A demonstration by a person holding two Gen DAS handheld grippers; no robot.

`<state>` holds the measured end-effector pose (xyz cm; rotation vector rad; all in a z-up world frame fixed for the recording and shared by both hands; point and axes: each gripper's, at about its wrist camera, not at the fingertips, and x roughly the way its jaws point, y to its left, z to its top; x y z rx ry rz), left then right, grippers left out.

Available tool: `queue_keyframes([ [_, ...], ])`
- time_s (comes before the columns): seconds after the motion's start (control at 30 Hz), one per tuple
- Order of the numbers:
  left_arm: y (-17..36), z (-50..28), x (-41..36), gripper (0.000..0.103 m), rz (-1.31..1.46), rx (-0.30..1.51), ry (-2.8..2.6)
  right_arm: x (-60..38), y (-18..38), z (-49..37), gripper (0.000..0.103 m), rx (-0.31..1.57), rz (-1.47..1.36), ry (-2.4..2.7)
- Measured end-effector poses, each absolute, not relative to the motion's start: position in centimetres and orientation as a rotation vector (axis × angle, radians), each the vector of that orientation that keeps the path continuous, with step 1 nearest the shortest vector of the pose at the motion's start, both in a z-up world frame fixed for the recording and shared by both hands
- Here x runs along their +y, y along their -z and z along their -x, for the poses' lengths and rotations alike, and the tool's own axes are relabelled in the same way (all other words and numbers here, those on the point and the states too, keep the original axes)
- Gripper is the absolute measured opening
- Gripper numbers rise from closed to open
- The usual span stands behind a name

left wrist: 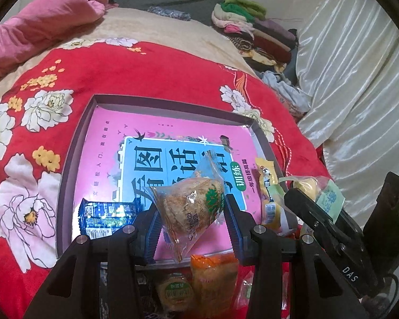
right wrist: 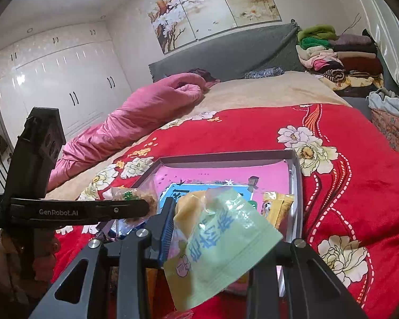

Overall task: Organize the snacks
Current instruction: 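Carry the green packet with right tool while left tool carries cracker bag over tray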

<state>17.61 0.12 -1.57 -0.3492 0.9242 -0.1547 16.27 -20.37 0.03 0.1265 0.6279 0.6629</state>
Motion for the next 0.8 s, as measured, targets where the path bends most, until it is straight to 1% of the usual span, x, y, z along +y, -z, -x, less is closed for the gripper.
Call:
queue_keyframes([
  [0.8, 3.8, -18.6, -0.9, 0.046, 0.345, 0.982, 0.192, -19.7, 1.9, -17.6, 0.033, 0.709, -0.106, -0.643],
])
